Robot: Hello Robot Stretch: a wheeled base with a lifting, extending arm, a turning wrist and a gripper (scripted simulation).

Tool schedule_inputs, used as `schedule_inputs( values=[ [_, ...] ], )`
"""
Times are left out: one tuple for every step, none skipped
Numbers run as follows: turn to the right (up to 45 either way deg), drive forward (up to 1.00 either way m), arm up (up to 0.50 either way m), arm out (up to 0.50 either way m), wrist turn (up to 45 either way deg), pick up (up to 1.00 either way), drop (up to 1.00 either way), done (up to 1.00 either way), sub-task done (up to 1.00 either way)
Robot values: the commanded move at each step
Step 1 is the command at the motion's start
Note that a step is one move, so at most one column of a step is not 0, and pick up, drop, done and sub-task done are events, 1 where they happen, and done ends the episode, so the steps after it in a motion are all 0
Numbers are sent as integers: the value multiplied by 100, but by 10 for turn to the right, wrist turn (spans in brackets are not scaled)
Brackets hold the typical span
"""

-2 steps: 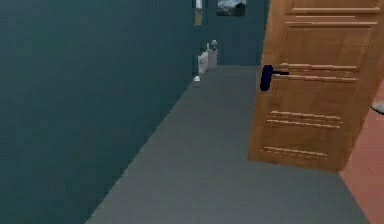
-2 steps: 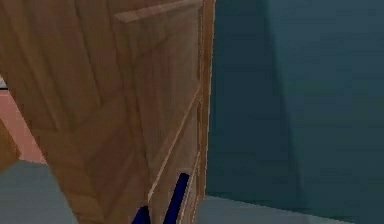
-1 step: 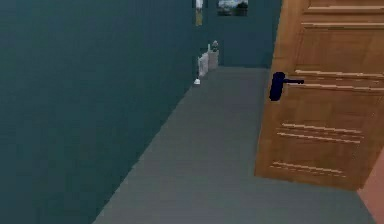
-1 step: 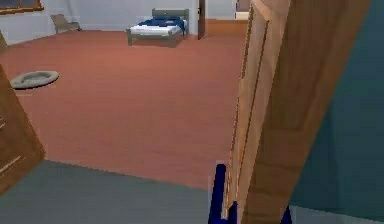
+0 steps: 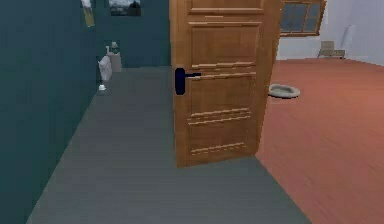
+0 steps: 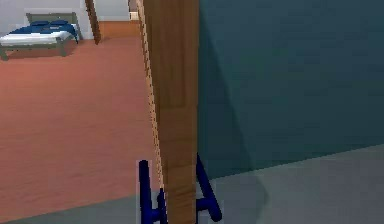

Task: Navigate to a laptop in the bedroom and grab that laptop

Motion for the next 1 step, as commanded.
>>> schedule_inputs(
  values=[
    [0, 65, 0, 0, 0, 0, 0, 0, 0]
  ],
)
